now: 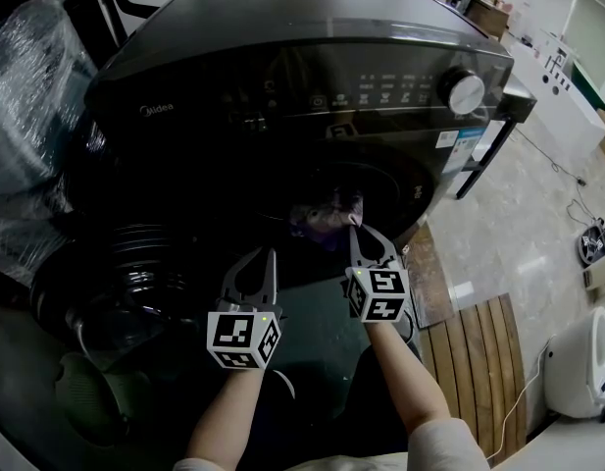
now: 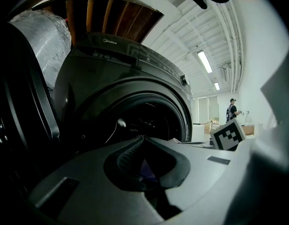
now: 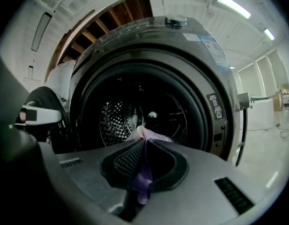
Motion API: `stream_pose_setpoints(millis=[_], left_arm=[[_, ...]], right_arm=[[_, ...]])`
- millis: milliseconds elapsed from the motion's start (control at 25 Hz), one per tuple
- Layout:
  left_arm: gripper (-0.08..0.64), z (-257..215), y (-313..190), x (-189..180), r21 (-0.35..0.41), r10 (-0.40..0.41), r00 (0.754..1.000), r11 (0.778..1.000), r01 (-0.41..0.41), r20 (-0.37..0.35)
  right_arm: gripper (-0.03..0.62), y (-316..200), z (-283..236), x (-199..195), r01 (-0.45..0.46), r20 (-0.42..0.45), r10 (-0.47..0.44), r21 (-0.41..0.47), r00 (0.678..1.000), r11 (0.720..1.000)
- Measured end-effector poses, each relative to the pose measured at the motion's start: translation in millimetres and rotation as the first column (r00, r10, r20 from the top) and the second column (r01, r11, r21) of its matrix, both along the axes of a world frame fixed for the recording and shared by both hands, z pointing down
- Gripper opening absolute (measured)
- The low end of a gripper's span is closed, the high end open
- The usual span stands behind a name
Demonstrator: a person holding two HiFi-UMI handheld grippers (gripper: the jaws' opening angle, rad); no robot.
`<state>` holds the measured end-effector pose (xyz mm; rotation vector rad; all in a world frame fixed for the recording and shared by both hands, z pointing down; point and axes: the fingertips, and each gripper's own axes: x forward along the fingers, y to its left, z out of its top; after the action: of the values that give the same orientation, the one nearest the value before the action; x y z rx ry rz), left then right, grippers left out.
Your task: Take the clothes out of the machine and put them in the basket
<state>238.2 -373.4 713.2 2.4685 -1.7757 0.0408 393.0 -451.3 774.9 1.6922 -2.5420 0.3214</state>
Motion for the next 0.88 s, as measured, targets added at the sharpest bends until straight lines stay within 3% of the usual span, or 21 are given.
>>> stream_pose_setpoints(millis=[880], left_arm=[[0.02,-0.2,-2.5,-1.8,0.009,-0.009,1.0,1.0,0.009,0.011]], right_arm=[[0.021,17.5,2.2,2.6,0.024,0.008,-0.024,0.01,1.0,1.0]])
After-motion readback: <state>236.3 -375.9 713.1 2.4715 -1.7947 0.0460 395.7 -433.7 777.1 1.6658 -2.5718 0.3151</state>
